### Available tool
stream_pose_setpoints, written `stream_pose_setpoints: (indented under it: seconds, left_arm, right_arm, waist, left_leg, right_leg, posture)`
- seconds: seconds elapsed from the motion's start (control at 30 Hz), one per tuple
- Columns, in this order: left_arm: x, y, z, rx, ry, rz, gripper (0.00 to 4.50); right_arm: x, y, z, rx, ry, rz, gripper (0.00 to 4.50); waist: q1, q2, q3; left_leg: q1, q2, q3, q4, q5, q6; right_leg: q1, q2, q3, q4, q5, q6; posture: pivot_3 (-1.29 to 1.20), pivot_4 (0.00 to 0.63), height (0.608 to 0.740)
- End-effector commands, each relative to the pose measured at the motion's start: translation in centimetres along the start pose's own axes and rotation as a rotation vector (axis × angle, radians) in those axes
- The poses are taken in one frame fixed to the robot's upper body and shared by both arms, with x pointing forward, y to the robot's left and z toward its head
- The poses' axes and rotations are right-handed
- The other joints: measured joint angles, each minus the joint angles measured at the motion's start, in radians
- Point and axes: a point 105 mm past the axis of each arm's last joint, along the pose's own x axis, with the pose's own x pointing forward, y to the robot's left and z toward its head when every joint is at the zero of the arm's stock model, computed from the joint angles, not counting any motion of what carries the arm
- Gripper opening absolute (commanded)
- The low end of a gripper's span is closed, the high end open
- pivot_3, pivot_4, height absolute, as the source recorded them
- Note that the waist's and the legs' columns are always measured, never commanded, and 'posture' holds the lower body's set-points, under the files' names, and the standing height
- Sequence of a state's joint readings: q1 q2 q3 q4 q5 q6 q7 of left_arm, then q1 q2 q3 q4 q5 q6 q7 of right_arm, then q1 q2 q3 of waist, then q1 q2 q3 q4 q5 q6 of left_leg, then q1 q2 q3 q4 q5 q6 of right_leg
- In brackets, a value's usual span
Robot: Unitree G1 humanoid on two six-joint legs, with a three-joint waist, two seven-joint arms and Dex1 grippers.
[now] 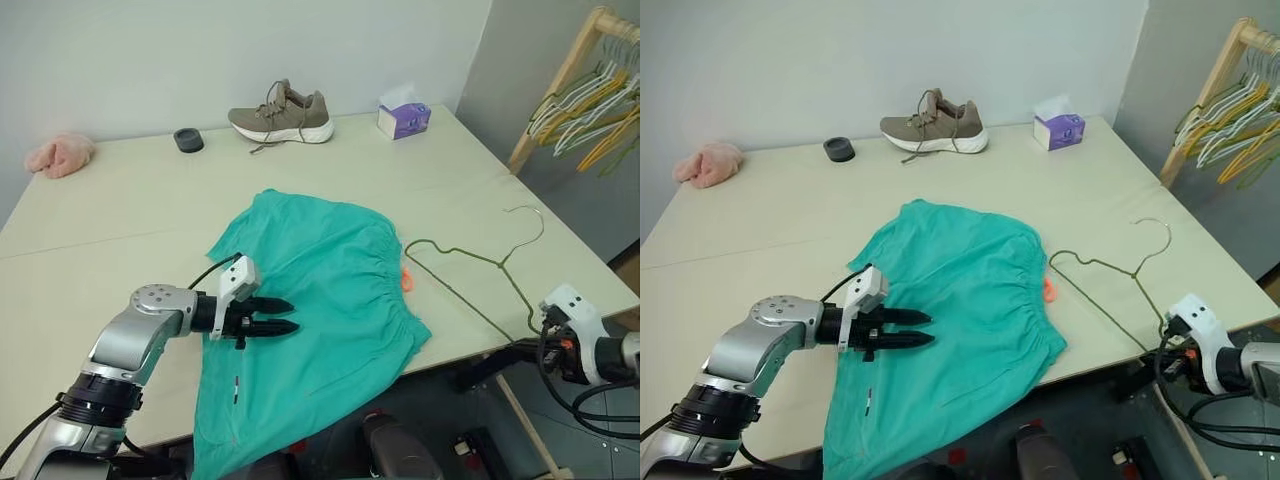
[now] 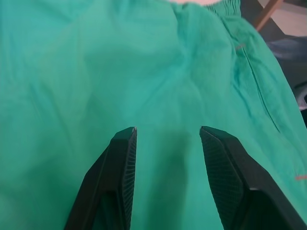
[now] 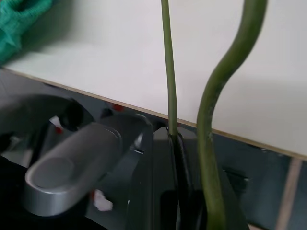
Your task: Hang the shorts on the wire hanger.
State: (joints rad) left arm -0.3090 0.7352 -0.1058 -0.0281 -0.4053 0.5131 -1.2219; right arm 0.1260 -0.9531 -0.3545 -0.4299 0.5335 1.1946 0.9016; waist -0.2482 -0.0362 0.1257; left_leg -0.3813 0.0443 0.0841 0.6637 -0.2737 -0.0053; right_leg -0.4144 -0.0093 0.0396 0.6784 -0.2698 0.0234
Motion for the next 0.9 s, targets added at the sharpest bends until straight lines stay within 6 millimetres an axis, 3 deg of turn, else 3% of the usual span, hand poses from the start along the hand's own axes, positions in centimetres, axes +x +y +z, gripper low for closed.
stream_pose_setpoints:
  seconds: [0.03, 0.3, 0.67, 0.9]
  left_arm:
    - [-0.3, 1.4, 2.7, 0.09, -0.107, 0.097, 2.2]
    - [-0.4, 3.3, 4.5, 0.139, -0.165, 0.216, 2.2]
    - [-2.1, 4.8, 4.9, 0.149, -0.166, 0.317, 2.2]
    - [-2.3, 5.1, 4.9, 0.166, -0.151, 0.326, 2.2]
  right_arm:
    - [-0.2, 1.0, -0.4, 0.053, -0.015, 0.03, 0.0]
    - [2.0, 3.1, -0.1, 0.129, -0.012, 0.137, 0.0]
    - [1.7, 5.0, 2.6, 0.03, -0.057, 0.235, 0.0]
    - [3.5, 6.3, 1.5, -0.024, 0.005, 0.258, 0.0]
  waist:
    - [0.001, 0.0, 0.0]
    - [-0.003, 0.0, 0.0]
    - [0.001, -0.001, 0.001]
    - [0.001, -0.002, 0.001]
  left_leg:
    - [0.0, 0.0, 0.0, 0.0, 0.0, 0.0]
    - [0.0, 0.0, 0.0, 0.0, 0.0, 0.0]
    - [0.0, 0.0, 0.0, 0.0, 0.0, 0.0]
    - [-0.001, 0.0, 0.0, -0.001, 0.0, 0.0]
  right_leg:
    - [0.0, 0.0, 0.0, 0.0, 0.0, 0.0]
    - [0.0, 0.001, 0.001, 0.0, 0.0, 0.0]
    - [0.0, 0.001, 0.0, 0.0, 0.0, 0.0]
    - [0.0, 0.001, 0.0, -0.001, 0.0, 0.0]
  posture:
    - [-0.3, 0.127, 0.74]
    - [-0.29, 0.127, 0.74]
    - [-0.28, 0.127, 0.74]
    - [-0.27, 0.127, 0.74]
